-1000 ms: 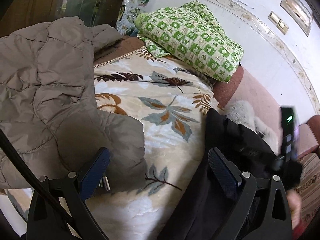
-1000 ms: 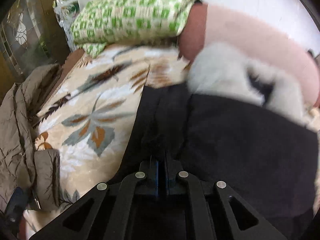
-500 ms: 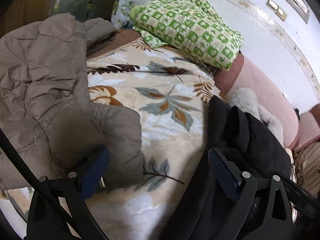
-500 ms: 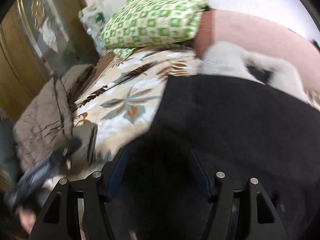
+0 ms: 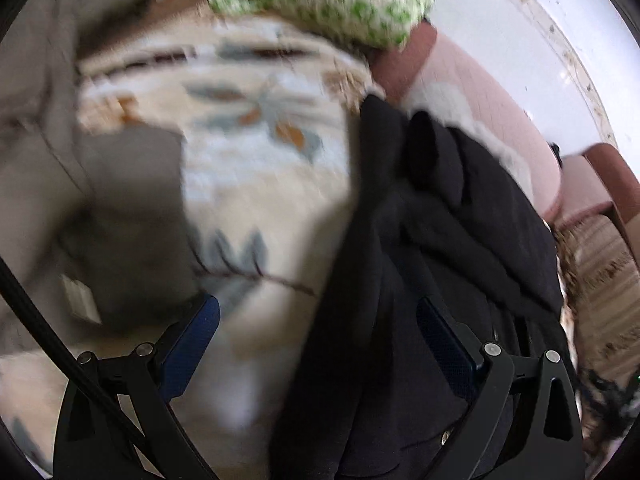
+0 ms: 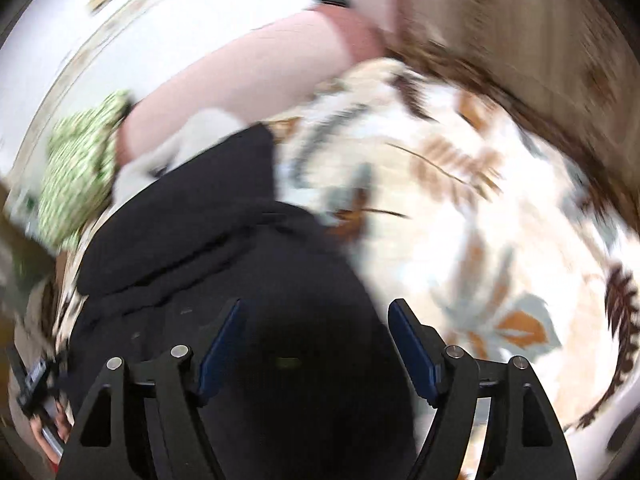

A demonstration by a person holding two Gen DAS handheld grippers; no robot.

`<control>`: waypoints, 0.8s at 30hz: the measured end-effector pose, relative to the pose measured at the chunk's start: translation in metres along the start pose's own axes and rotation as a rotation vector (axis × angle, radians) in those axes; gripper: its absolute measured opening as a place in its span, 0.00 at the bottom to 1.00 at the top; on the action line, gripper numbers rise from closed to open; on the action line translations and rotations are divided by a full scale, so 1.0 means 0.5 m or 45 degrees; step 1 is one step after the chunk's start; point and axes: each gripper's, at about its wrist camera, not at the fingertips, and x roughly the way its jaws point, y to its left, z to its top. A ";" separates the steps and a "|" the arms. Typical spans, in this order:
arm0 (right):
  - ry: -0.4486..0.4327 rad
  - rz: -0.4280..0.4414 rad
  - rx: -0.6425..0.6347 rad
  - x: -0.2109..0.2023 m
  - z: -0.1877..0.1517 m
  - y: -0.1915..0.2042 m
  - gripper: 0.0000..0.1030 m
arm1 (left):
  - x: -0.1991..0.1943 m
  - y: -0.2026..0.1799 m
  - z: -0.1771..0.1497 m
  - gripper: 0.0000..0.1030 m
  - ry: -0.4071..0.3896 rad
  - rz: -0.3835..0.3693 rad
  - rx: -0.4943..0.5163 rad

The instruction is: Fold large clothes

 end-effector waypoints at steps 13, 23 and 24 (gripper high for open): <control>0.325 0.706 0.197 0.105 -0.078 -0.068 0.78 | -0.005 -0.027 -0.119 0.87 0.302 -0.588 0.070; 0.340 0.787 0.186 0.089 -0.150 -0.030 0.78 | -0.006 -0.053 -0.160 0.89 0.242 -0.574 0.119; 0.327 0.783 0.180 0.091 -0.157 -0.024 0.78 | -0.008 -0.050 -0.159 0.89 0.240 -0.570 0.117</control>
